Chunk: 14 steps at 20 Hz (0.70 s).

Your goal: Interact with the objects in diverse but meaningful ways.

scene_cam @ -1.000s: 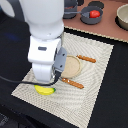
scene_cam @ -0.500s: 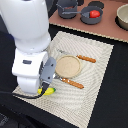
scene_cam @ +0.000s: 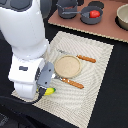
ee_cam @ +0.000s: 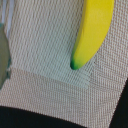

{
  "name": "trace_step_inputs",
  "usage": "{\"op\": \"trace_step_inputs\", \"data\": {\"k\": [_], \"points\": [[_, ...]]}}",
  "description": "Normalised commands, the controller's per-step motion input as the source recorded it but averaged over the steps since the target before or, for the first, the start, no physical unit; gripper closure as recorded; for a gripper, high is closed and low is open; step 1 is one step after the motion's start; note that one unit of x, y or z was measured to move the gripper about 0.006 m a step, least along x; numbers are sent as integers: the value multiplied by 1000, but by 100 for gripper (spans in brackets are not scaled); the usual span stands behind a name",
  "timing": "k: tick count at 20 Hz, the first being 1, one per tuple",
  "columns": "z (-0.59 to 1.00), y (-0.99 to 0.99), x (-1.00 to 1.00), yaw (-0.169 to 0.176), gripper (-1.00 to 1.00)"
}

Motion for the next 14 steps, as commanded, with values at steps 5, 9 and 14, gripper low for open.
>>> {"op": "trace_step_inputs", "data": {"k": [5,9,14], "points": [[-147,-202,291,0,-100],[-196,-187,284,0,-100],[-234,-186,263,0,-100]]}}
